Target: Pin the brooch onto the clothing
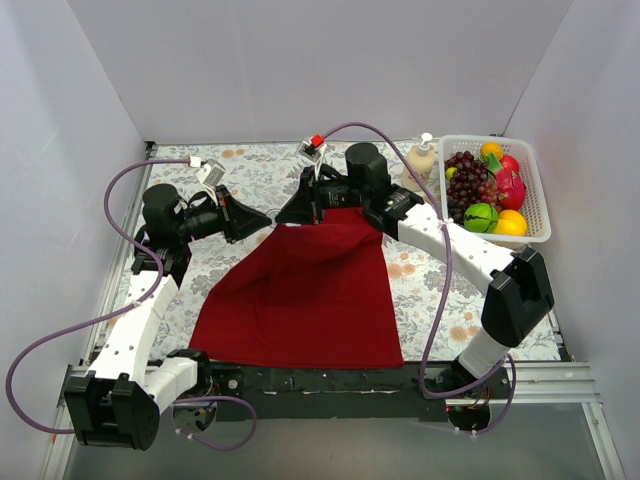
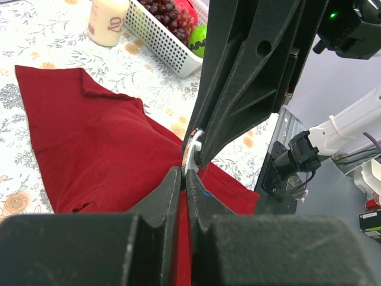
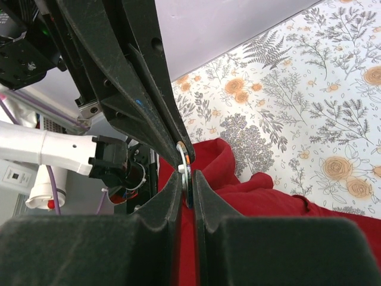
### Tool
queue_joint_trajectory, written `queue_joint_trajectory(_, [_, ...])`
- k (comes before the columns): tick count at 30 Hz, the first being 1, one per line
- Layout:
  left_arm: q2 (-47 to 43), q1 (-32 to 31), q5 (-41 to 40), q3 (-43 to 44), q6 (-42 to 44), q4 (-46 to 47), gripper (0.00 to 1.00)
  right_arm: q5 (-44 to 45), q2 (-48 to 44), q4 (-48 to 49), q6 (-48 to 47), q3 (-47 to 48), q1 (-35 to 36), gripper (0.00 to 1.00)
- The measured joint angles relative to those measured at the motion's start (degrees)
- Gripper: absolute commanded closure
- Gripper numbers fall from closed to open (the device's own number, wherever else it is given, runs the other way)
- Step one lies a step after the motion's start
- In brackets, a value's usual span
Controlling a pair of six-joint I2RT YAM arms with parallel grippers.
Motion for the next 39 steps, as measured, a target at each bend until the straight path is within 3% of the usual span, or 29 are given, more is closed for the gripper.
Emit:
queue_joint_trajectory(13, [-1.51, -0.76, -1.57, -0.59, -1.03, 2.36, 1.00, 6.05, -4.74, 4.59, 2.93, -5.66, 1.11, 0.99])
queue_joint_trajectory(39, [-4.61, -1.92, -1.92, -4.96, -7.74, 12.59, 1.00, 5.77, -10.08, 21.55, 4.74, -17.09, 1.14, 0.99])
